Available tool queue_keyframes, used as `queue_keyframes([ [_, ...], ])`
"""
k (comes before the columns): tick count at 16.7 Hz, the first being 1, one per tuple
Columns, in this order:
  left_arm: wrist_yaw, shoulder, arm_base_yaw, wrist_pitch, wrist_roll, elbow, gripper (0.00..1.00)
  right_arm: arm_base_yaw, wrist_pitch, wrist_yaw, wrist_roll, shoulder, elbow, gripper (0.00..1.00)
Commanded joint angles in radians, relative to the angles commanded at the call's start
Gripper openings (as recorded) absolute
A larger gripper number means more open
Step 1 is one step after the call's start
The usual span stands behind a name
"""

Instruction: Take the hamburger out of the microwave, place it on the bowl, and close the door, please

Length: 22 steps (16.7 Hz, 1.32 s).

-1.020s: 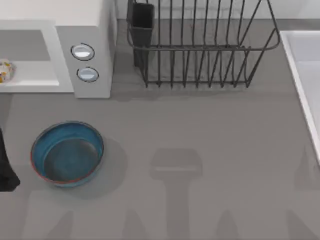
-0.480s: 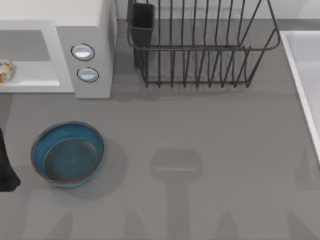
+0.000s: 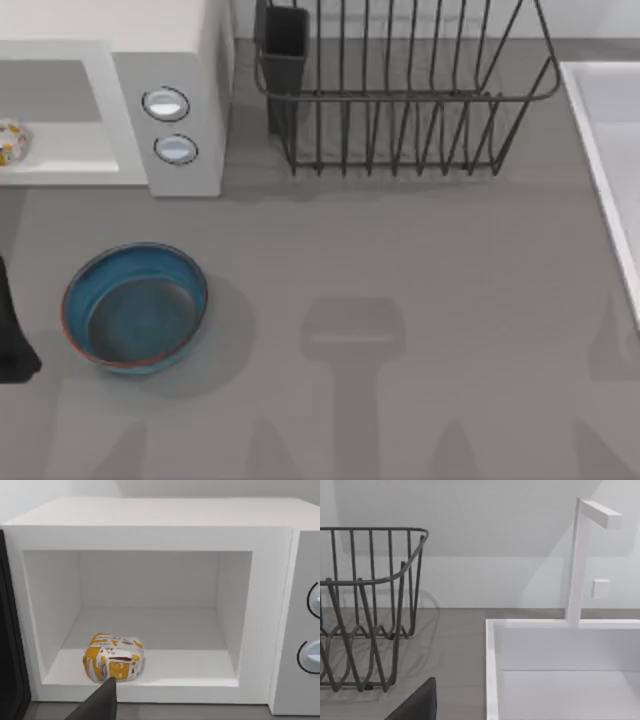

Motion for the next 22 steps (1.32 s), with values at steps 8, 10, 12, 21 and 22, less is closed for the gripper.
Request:
queue_keyframes([
  [8,0.003,0.027,0.003,0.013,0.001,0.01,1.0,0.0,0.0,0.0,0.0,0.0,0.0,1.0],
  [10,0.01,0.092,0.009,0.044,0.004,0.034,1.0,0.0,0.0,0.0,0.0,0.0,0.0,1.0],
  [12,0.021,0.194,0.018,0.094,0.009,0.072,1.0,0.0,0.0,0.0,0.0,0.0,0.0,1.0],
  [21,0.103,0.947,0.089,0.458,0.042,0.351,1.0,0.0,0.0,0.0,0.0,0.0,0.0,1.0],
  [22,0.113,1.048,0.098,0.506,0.046,0.389,1.0,0.0,0.0,0.0,0.0,0.0,0.0,1.0],
])
